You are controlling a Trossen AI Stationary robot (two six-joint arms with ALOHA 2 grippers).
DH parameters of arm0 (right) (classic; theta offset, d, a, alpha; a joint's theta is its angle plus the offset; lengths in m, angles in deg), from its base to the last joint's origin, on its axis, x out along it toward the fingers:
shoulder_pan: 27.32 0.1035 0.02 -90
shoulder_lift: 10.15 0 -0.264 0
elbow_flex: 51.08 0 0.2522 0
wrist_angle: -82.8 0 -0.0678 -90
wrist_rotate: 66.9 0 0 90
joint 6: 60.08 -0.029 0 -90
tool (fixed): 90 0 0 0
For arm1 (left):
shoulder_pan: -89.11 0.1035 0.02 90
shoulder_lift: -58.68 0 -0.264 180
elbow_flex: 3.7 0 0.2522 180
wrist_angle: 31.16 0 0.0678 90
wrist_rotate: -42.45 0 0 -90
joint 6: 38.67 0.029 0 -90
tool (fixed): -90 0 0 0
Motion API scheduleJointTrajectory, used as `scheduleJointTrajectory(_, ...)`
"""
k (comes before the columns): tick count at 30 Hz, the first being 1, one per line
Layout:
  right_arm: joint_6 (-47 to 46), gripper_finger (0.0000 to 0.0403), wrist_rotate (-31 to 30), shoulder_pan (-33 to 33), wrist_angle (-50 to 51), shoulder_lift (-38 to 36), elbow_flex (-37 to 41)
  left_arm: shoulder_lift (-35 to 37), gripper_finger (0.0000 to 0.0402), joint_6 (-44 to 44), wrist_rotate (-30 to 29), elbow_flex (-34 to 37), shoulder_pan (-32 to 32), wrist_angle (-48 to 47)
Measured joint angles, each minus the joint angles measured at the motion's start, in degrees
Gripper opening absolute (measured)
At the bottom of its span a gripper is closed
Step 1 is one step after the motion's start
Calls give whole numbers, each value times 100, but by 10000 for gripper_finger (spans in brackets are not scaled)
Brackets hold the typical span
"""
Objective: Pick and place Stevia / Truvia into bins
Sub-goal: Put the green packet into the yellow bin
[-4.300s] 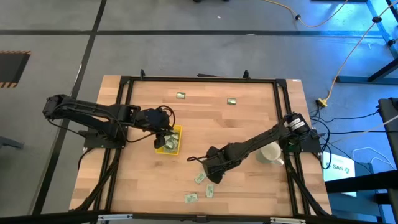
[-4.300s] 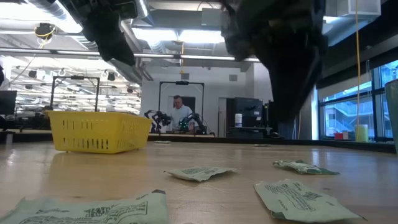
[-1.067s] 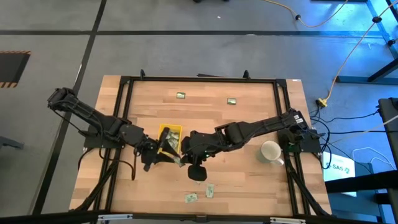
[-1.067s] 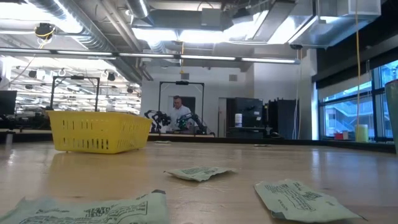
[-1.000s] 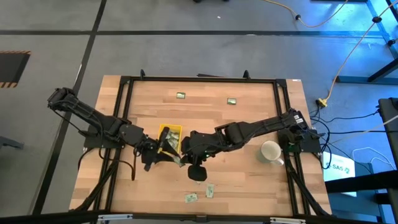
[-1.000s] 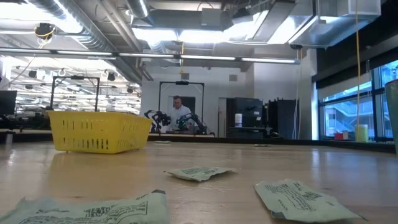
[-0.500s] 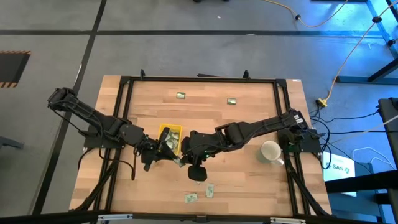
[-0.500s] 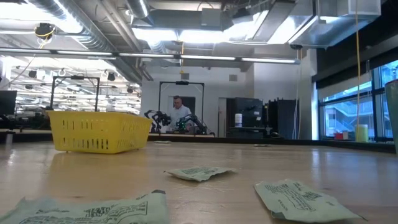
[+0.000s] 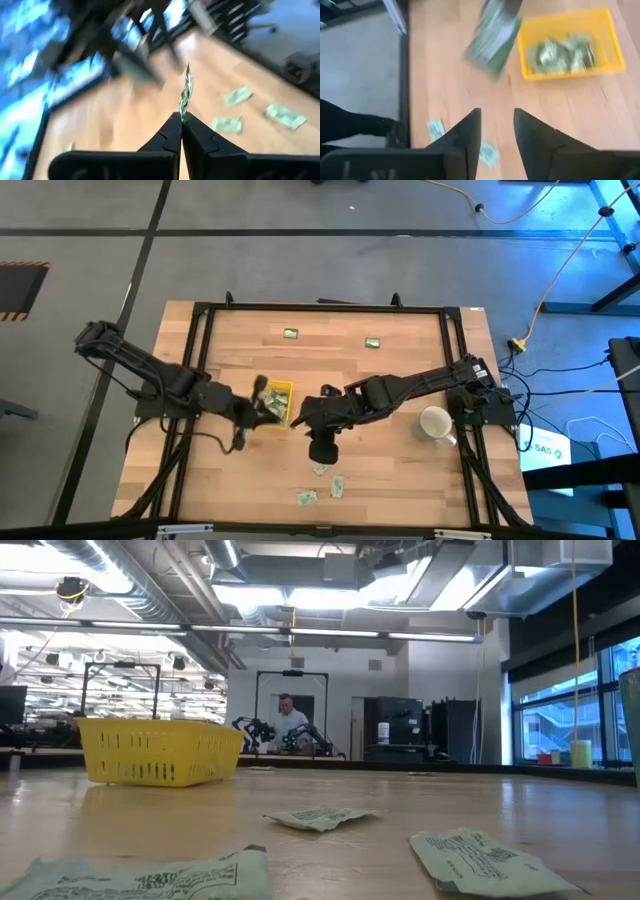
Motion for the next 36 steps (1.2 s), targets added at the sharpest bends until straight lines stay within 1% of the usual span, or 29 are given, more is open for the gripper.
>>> scheduleJointTrajectory(3,-89,121,-8,36,346,0,12,149,3,-1028,-450,0,167,-784)
scheduleJointTrajectory(5,-52,120,-15,84,288,-2,108,198,3,-1773,-548,0,354,-1439)
scheduleJointTrajectory(8,78,120,-99,157,256,7,252,146,3,-2713,-393,0,716,-2447)
scheduleJointTrajectory(10,108,120,-137,184,153,-2,416,-18,3,-3174,-168,0,941,-2885)
scheduleJointTrajectory(12,79,120,-144,190,143,0,599,-203,3,-3431,27,2,1127,-3149)
scheduleJointTrajectory(22,-35,119,-153,339,-434,2,1630,-1335,3,-3282,579,0,1555,-3103)
scheduleJointTrajectory(27,31,119,-144,552,-991,2,2172,-1737,13,-3359,589,0,1724,-3127)
scheduleJointTrajectory(31,385,119,-135,716,-1710,2,2641,-1809,39,-3422,625,0,1856,-3110)
scheduleJointTrajectory(36,381,119,-131,797,-2467,2,3233,-1603,76,-3431,737,0,1984,-3098)
